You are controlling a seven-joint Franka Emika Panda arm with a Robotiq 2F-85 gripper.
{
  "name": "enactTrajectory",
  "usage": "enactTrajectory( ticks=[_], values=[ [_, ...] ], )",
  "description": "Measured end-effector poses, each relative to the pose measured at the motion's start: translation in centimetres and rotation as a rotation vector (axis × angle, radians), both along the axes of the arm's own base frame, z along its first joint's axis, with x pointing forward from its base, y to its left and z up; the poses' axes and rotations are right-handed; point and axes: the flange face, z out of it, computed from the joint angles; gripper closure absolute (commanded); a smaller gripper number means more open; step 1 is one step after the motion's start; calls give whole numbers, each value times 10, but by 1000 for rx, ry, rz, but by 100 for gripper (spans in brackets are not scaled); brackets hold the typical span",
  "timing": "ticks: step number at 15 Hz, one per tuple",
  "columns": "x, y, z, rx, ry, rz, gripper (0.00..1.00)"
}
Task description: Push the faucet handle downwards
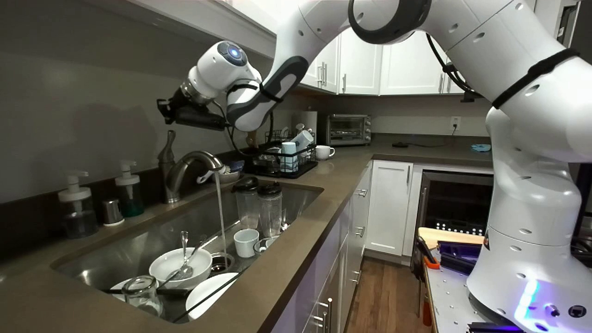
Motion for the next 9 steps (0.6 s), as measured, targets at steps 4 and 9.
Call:
enactTrajectory(
  ticks=[4, 9],
  values=[
    [-1, 5, -5, 13, 6, 16, 96],
    [-3, 6, -14, -16, 34, 43, 96]
  ],
)
